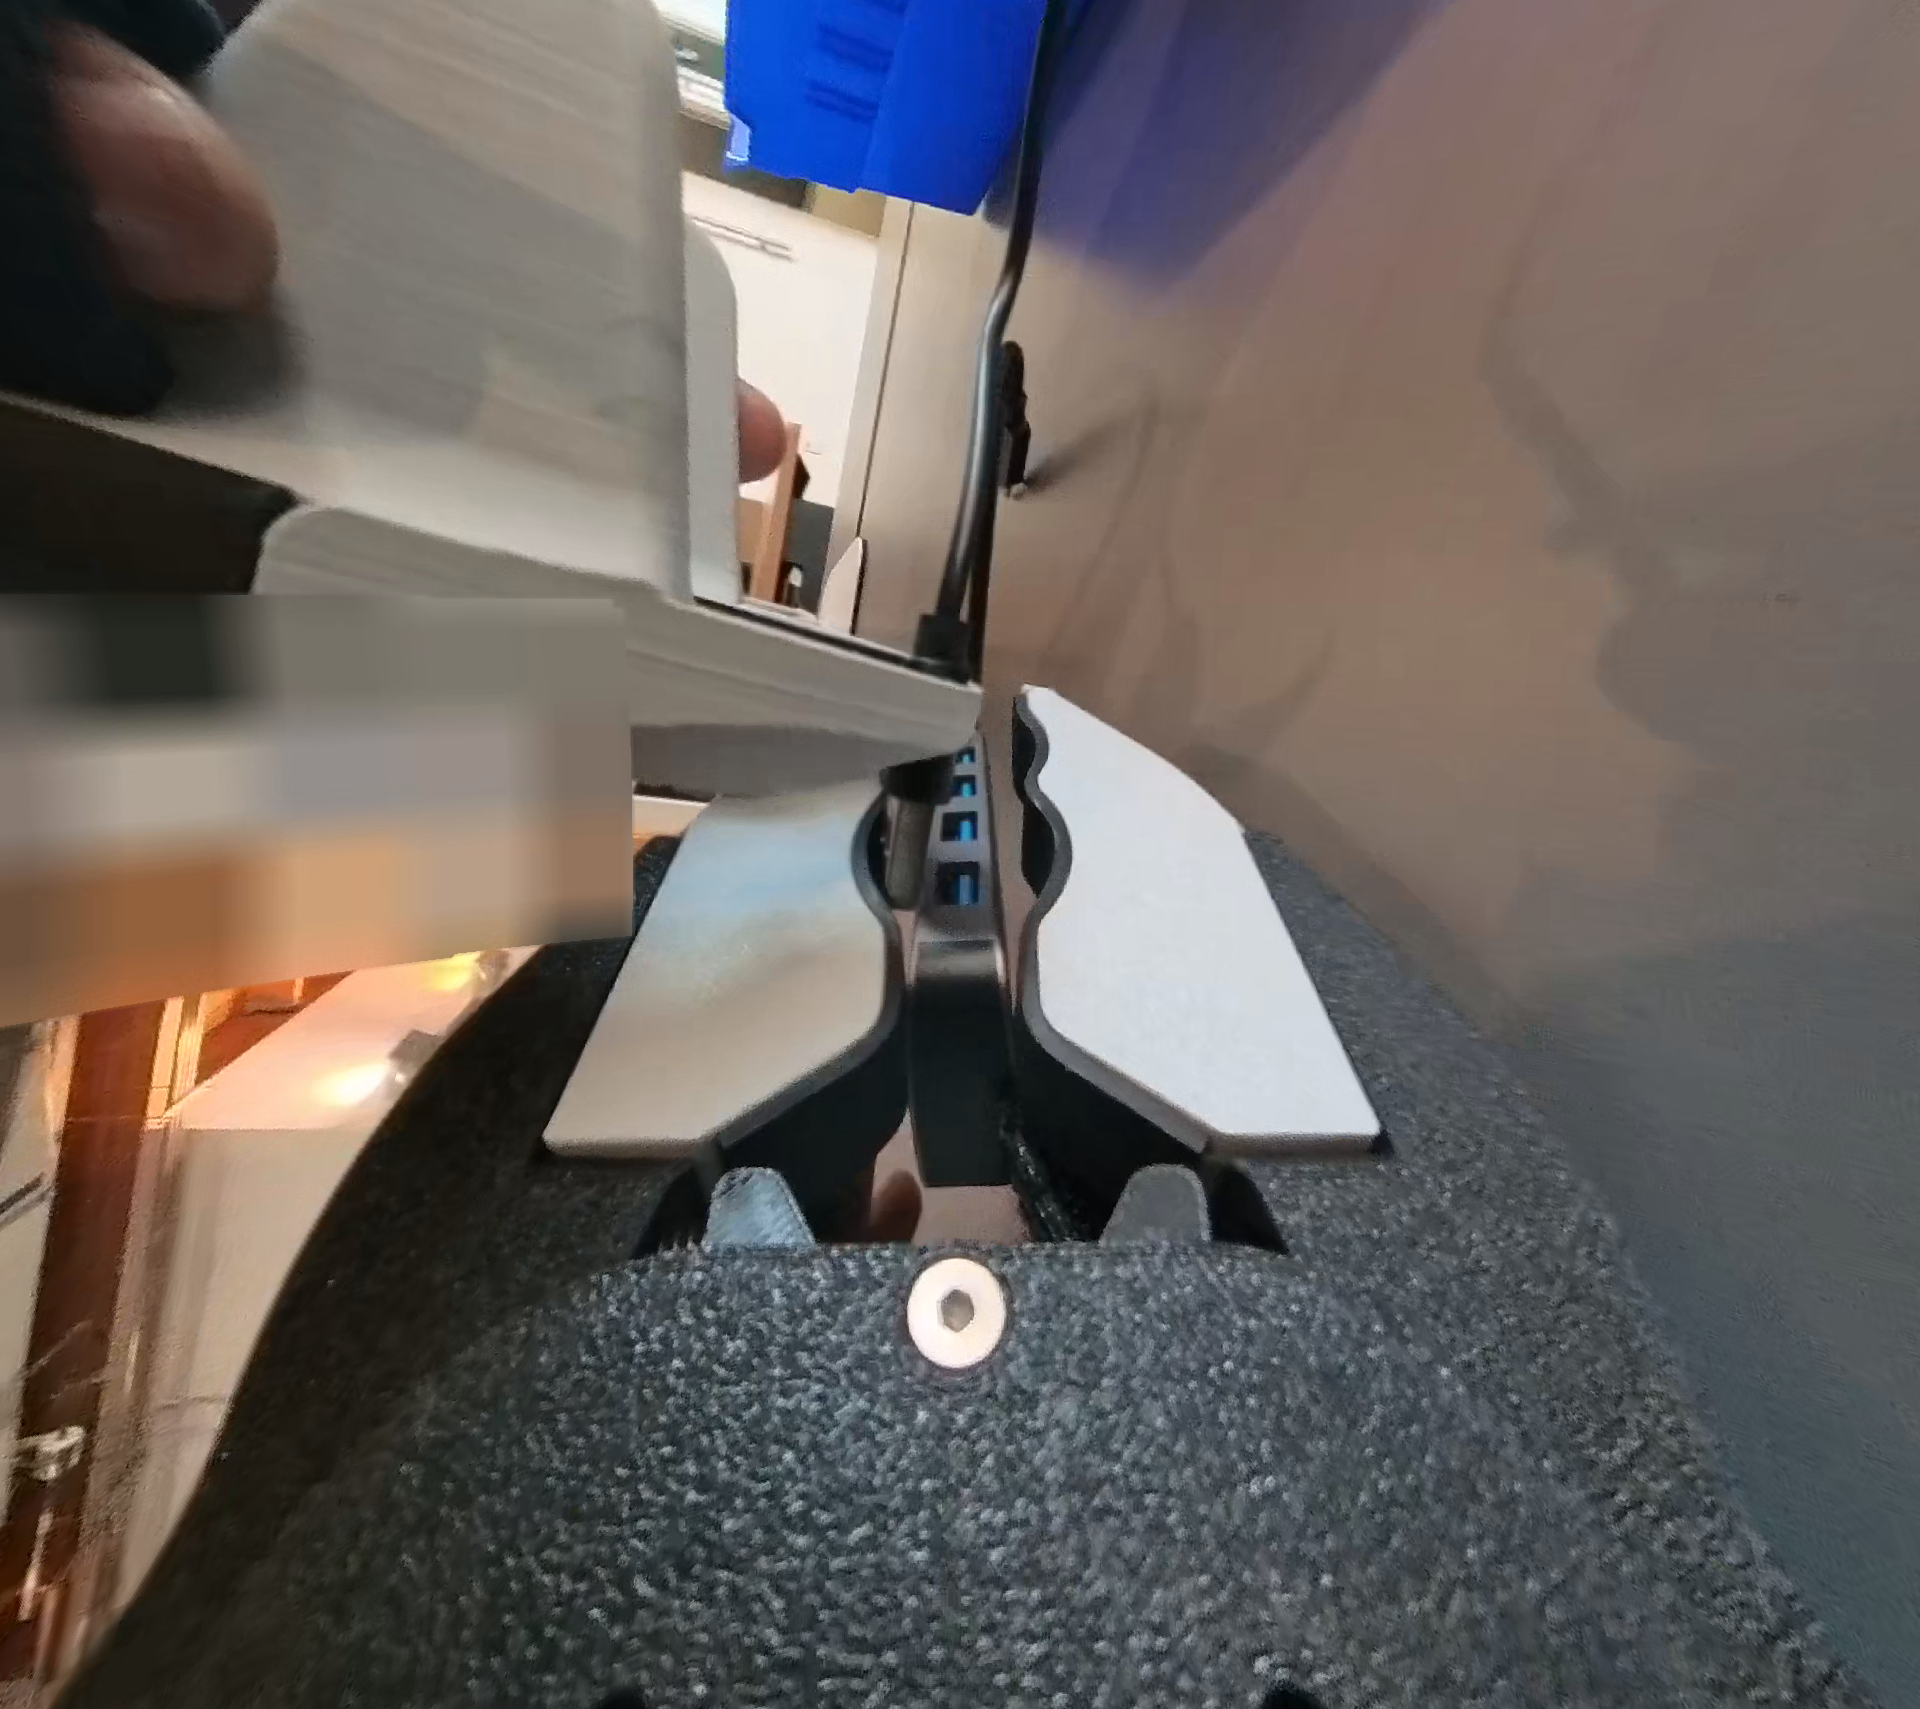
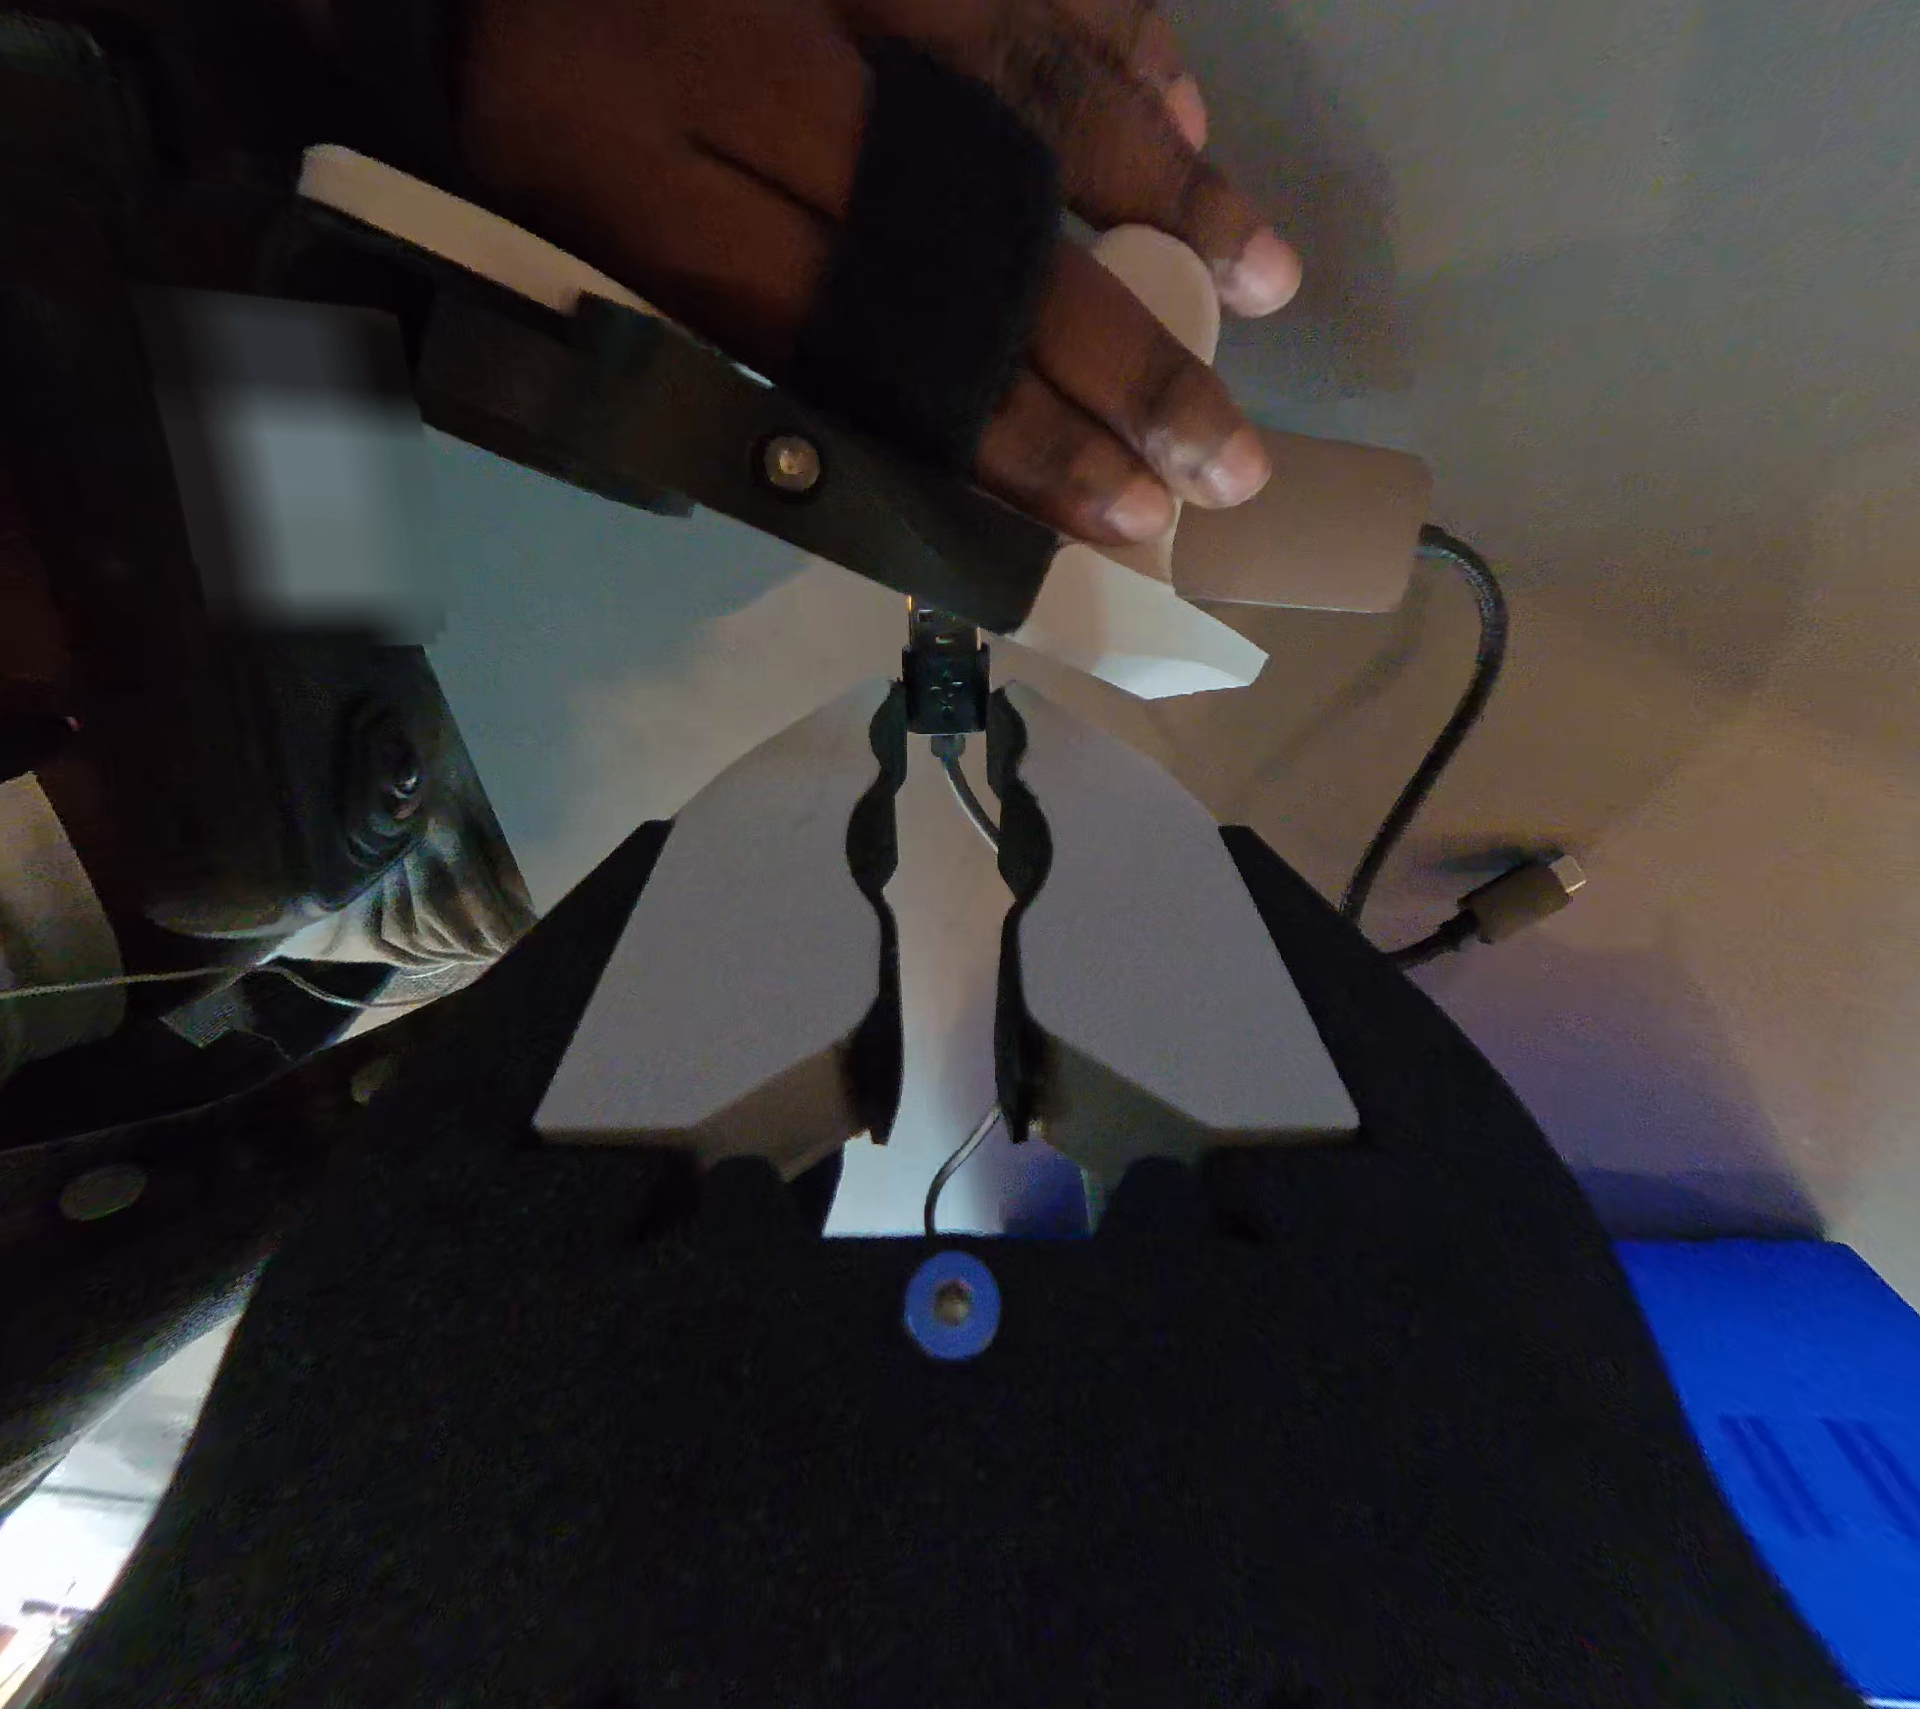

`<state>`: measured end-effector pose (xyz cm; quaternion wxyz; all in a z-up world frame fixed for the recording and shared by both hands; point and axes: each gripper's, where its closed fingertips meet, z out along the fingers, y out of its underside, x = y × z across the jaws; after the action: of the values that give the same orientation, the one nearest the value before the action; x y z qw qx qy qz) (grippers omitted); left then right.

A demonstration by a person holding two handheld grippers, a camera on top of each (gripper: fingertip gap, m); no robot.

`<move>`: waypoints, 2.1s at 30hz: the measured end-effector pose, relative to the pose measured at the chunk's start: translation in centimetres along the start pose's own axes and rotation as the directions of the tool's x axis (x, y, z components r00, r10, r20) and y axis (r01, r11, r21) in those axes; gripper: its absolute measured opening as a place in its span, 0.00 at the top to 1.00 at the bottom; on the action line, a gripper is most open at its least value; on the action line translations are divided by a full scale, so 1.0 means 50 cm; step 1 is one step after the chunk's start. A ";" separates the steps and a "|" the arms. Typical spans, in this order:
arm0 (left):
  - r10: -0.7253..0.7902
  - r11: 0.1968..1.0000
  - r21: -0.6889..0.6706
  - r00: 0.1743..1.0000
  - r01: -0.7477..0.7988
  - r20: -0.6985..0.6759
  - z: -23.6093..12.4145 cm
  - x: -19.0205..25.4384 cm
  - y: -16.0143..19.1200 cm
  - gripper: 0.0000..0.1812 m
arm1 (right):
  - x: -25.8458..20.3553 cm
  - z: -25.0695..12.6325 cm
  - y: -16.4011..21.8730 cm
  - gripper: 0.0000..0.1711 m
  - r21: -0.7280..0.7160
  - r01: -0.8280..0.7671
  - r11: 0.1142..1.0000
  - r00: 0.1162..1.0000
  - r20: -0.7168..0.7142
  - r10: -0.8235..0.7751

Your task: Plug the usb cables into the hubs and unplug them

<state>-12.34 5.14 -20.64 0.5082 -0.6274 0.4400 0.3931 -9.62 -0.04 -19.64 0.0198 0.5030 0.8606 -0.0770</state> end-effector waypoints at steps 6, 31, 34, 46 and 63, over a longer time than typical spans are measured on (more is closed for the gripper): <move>0.008 1.000 -0.012 1.000 -0.008 0.001 0.000 0.001 -0.001 0.90 | 0.000 0.005 0.006 0.92 -0.026 0.001 1.000 1.000 0.014 -0.001; 0.027 0.997 0.068 1.000 -0.027 -0.007 -0.006 0.008 -0.028 0.91 | -0.013 0.010 0.015 0.92 0.036 -0.099 0.994 0.988 0.125 0.094; 0.007 0.998 0.070 1.000 -0.006 -0.008 -0.007 0.007 -0.028 0.91 | -0.014 0.015 0.014 0.92 0.049 -0.089 0.995 0.989 0.120 0.082; -0.009 0.993 0.119 1.000 0.012 -0.026 -0.012 0.013 -0.043 0.91 | -0.026 0.009 0.020 0.92 0.054 -0.082 0.995 0.984 0.162 0.072; -0.036 0.987 0.152 0.996 0.047 -0.076 -0.017 0.023 -0.054 0.91 | -0.038 0.019 0.022 0.93 0.140 -0.073 0.988 0.983 0.179 0.047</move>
<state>-9.36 4.42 -20.77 0.5468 -0.6093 0.4741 0.3240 -7.77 -1.30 -20.47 0.0608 0.5202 0.8320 -0.1829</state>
